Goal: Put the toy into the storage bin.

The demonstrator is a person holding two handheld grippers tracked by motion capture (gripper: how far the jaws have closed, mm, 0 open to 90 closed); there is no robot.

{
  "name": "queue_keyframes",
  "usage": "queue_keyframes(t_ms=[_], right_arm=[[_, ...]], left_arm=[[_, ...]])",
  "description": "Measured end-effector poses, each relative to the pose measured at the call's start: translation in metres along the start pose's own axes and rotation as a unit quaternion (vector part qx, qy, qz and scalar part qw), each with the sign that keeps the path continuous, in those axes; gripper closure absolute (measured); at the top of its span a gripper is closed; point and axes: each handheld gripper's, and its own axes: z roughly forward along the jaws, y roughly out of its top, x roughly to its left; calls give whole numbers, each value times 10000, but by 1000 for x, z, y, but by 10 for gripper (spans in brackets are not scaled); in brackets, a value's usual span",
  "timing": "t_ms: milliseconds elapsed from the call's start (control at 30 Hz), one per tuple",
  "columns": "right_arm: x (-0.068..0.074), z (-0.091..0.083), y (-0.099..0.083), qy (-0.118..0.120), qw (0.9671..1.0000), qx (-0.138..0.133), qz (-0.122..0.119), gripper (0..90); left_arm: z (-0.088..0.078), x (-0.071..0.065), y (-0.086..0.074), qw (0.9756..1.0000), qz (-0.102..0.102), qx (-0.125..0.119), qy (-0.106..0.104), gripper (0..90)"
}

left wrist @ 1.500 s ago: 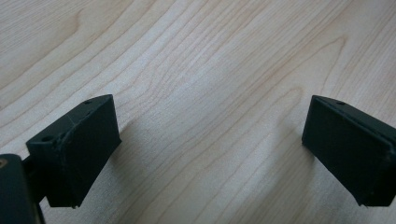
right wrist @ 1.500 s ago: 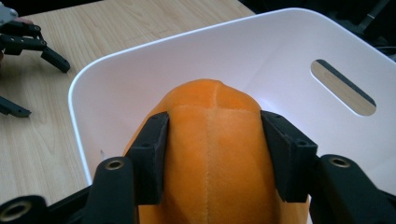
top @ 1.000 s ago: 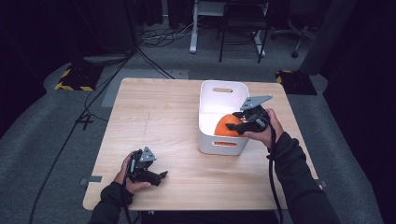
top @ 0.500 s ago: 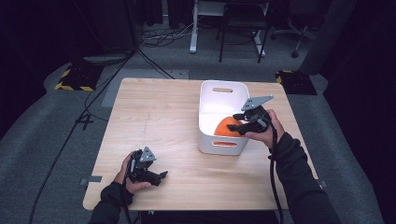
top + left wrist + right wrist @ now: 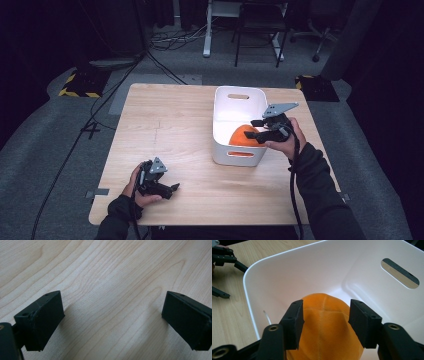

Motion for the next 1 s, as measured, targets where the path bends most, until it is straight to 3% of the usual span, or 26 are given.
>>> queue_keyframes(t_ms=[100,267,533,1000], right_arm=[[0,0,-1,-40,10000,34,-25,417],[1,-2,-3,-106,9996,-253,52,334],[-1,-10,-6,-504,9974,-478,188,203],[-7,-25,-10,-962,9932,-604,254,201]], left_arm=[[0,0,0,10000,5,3,-4,43],[0,0,0,10000,-7,2,-11,43],[0,0,0,10000,-6,1,-9,43],[0,0,0,10000,6,2,-2,43]])
